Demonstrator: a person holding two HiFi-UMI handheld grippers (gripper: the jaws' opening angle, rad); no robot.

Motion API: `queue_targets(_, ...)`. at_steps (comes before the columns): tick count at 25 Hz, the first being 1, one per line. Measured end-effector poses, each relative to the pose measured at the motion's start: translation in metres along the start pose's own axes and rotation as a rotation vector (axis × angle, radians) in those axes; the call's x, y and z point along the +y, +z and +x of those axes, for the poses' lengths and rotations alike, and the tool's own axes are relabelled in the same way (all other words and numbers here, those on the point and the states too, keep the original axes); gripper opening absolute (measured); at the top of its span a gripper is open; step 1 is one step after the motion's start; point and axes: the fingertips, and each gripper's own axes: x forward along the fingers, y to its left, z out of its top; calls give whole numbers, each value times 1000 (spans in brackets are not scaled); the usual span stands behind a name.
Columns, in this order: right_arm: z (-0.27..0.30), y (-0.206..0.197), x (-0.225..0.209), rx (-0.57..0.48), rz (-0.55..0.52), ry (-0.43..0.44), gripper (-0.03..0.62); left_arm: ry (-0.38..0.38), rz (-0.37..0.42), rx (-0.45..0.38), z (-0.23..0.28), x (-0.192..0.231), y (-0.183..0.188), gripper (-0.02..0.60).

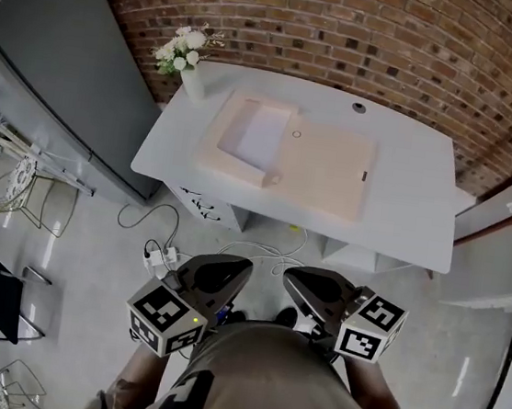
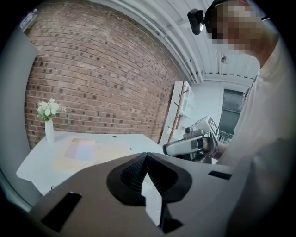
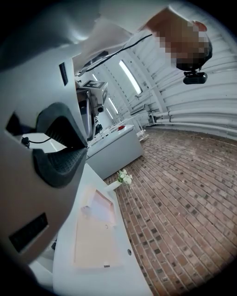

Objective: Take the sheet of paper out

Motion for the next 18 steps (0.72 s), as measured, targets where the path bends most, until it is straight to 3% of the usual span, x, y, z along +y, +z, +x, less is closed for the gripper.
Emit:
queue_targets(12,-48,10,-58,-19,169,44,23,46,8,25,61,-26,19,14)
queue_targets(18,-50,10,-77,-17,235,57,23,63,0,45,74,-19,19,14)
